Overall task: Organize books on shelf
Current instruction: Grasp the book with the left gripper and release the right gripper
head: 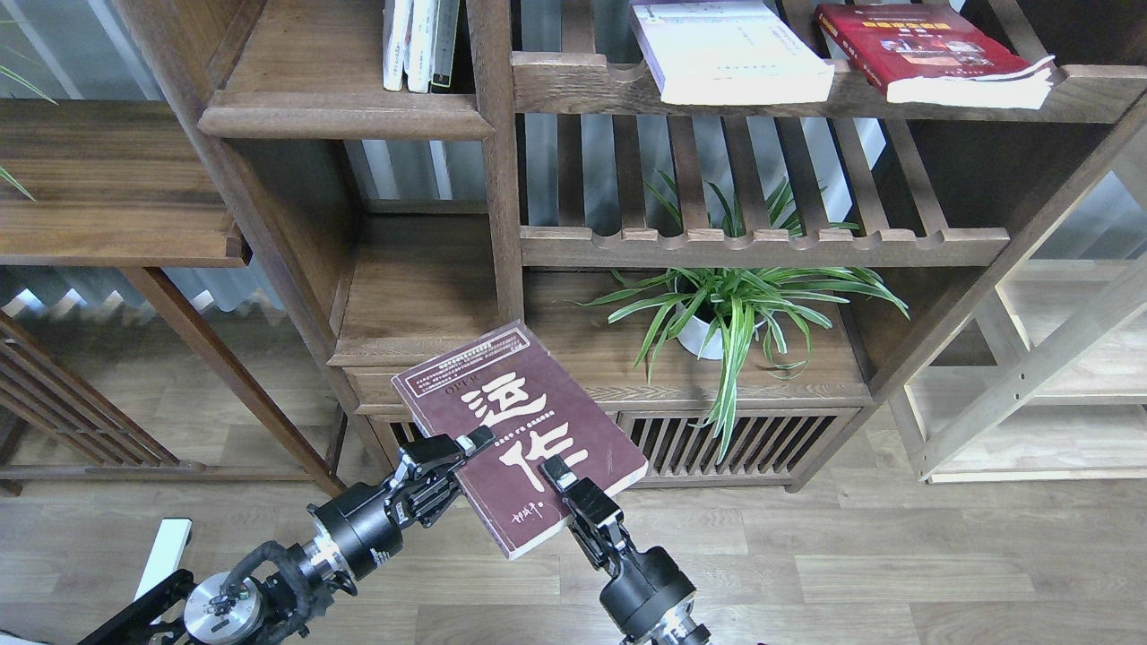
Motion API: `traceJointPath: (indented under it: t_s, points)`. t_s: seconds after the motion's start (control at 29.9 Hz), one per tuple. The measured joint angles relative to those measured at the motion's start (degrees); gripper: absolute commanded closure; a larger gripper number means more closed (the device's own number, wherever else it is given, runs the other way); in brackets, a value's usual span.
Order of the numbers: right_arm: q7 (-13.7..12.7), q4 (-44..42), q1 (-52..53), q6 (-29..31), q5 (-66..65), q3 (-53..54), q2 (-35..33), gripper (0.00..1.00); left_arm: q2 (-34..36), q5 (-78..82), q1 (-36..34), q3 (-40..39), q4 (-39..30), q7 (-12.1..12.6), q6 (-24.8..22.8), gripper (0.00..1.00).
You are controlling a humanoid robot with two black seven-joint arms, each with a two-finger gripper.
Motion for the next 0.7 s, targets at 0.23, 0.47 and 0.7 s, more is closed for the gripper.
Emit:
traceJointPath:
  t_s: [0.23, 0.47, 0.7]
  points:
    - [-0.1, -0.6, 0.0, -0.2, -1.4, 0.5, 0.0, 0.19, 0.6, -0.1, 0.3, -0.2, 0.0, 0.0, 0.0, 0.98]
    - [0.0, -5.5, 0.0, -0.3, -1.7, 5.4, 0.0, 0.08, 1.5, -0.1, 1.0, -1.1, 0.1, 0.0, 0.0, 0.98]
    - [0.0, -13.4, -0.4, -0.3, -1.9, 12.7, 0.0, 0.01, 2.6, 2.0, 2.2, -3.3, 0.1, 0.0, 0.0, 0.99]
